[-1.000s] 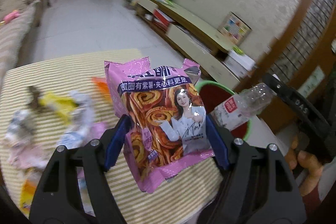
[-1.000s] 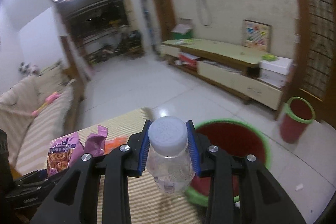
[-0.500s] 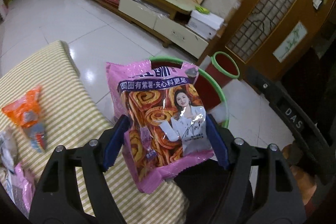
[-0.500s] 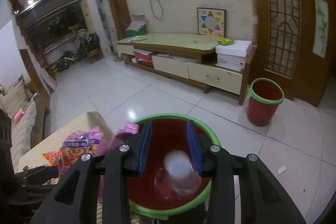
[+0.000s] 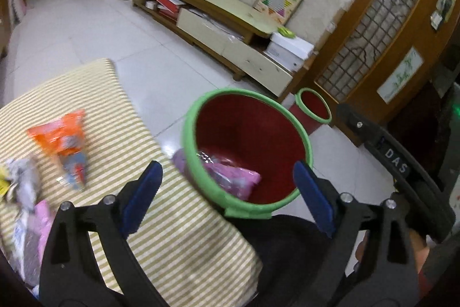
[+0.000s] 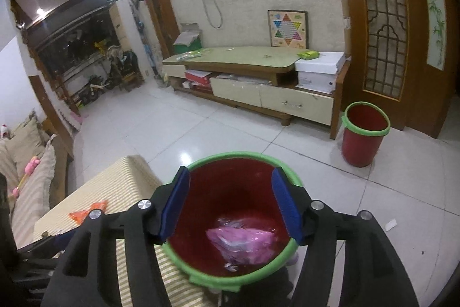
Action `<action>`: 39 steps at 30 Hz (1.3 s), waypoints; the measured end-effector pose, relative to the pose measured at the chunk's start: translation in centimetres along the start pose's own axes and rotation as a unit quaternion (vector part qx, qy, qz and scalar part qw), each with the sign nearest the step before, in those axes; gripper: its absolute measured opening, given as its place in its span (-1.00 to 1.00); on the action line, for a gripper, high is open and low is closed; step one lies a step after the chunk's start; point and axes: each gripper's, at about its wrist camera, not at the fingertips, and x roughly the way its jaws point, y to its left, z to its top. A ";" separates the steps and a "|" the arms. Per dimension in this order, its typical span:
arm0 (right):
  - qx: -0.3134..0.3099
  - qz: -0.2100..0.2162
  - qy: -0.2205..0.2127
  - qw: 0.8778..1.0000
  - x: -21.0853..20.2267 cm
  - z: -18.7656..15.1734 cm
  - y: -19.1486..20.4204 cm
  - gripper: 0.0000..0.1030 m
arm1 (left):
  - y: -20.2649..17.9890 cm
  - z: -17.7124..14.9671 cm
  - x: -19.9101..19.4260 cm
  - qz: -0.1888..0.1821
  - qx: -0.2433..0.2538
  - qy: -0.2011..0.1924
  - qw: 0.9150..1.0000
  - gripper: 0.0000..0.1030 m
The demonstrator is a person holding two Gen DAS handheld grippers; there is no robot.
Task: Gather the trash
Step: 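Drop the pink bag and plastic bottle into the green-rimmed bin with both tools, then grasp the yellow lemon tea carton with the left tool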
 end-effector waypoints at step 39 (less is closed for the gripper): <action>-0.217 0.209 0.211 0.930 -4.1 -16.0 20.7 0.38 | 20.8 -17.1 -13.5 0.195 0.002 0.094 0.976 0.79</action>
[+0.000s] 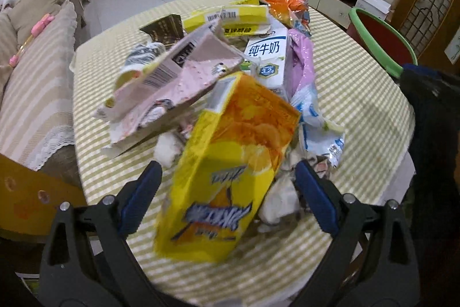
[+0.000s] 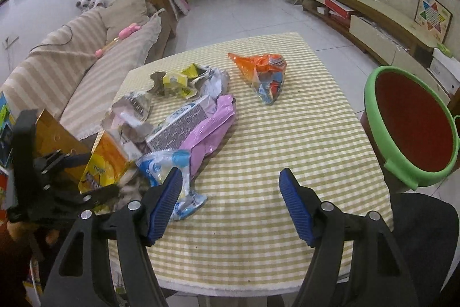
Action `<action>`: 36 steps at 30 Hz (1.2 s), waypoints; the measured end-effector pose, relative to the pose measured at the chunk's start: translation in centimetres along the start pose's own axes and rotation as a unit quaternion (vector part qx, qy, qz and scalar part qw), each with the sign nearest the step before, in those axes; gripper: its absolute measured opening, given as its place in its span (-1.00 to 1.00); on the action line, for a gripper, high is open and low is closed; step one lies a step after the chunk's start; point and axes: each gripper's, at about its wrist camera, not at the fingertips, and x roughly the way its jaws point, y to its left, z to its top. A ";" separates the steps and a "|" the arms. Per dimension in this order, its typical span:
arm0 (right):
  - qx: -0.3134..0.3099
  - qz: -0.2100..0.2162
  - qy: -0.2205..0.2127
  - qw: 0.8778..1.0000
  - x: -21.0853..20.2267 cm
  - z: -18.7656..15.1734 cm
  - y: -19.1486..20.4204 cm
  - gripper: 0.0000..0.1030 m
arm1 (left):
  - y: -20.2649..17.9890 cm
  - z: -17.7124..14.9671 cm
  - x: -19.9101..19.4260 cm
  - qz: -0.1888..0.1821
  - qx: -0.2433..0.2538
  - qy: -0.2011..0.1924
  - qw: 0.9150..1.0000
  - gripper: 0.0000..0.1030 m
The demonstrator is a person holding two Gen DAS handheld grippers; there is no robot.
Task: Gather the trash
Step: 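Grasp the yellow lemon tea carton with the left tool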
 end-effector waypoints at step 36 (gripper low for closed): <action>-0.152 0.143 0.088 0.974 5.8 -1.4 9.0 -0.62 | 4.6 -0.3 -1.1 -0.077 -0.200 -0.045 0.976 0.42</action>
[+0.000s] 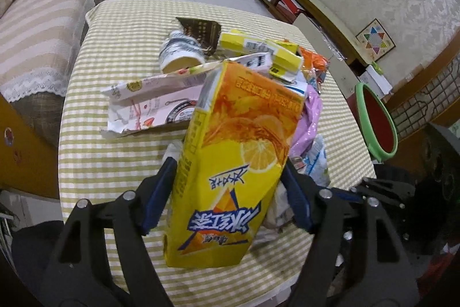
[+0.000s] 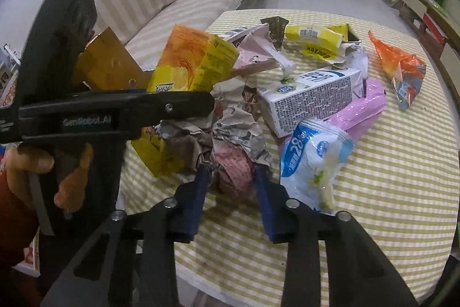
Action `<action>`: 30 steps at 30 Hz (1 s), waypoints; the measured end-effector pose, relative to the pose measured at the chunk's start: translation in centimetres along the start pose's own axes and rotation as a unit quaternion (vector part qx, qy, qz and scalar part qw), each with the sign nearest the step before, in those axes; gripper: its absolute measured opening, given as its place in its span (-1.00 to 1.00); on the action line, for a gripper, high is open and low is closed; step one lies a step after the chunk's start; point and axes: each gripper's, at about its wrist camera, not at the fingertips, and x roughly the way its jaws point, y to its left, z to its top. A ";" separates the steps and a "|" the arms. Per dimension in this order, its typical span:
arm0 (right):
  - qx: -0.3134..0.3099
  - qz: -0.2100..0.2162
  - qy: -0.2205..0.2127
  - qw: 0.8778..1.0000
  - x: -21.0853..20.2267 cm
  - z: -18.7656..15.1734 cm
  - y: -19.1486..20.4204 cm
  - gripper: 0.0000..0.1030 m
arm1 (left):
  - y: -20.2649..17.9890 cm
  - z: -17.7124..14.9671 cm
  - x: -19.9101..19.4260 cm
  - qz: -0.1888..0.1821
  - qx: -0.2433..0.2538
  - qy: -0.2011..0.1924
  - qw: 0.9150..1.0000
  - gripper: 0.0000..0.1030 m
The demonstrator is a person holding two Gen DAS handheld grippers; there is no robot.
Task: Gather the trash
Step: 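Grasp the yellow lemon tea carton with the left tool, then grasp the crumpled paper with the right tool while the left tool holds the carton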
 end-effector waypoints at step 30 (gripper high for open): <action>0.038 -0.009 0.011 0.999 0.8 0.2 -1.6 0.28 | 0.2 -1.4 0.5 0.075 0.002 0.002 0.997 0.60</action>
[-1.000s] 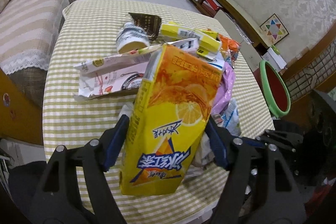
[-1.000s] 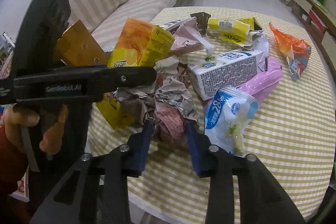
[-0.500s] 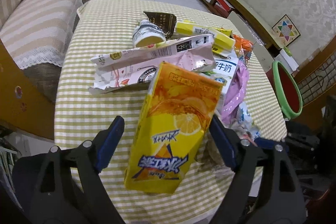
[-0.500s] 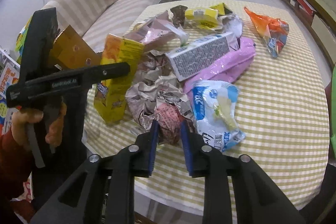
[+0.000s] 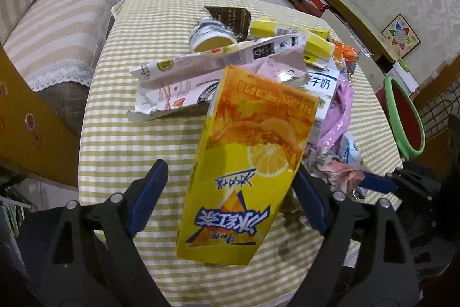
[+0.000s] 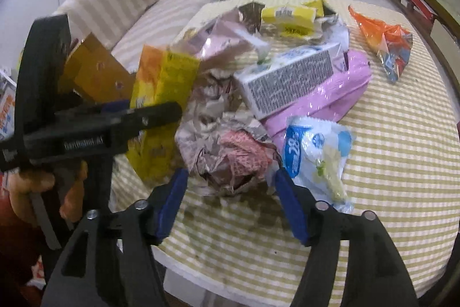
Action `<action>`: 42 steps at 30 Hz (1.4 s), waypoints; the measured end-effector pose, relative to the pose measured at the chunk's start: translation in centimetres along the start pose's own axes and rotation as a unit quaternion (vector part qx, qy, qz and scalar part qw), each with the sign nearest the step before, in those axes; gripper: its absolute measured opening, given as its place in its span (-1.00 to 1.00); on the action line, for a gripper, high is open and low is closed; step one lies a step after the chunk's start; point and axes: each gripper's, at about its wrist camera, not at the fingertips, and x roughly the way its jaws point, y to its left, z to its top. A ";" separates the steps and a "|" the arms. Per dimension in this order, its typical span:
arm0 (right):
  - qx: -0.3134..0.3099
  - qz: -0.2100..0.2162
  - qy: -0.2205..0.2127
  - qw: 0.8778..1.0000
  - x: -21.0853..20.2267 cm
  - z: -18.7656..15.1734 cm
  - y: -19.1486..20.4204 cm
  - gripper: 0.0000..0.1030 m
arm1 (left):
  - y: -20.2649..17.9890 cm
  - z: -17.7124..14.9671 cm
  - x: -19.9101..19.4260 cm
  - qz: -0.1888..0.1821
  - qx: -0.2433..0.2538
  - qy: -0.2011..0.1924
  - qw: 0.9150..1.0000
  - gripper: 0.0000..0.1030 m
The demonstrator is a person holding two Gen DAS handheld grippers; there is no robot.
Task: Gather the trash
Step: 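Grasp the crumpled paper with the right tool while the left tool holds the carton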
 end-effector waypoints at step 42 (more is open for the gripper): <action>0.026 -0.014 -0.012 0.999 -0.2 1.2 -0.9 -0.34 | -0.4 0.1 -4.1 -0.011 -0.042 -0.043 0.998 0.23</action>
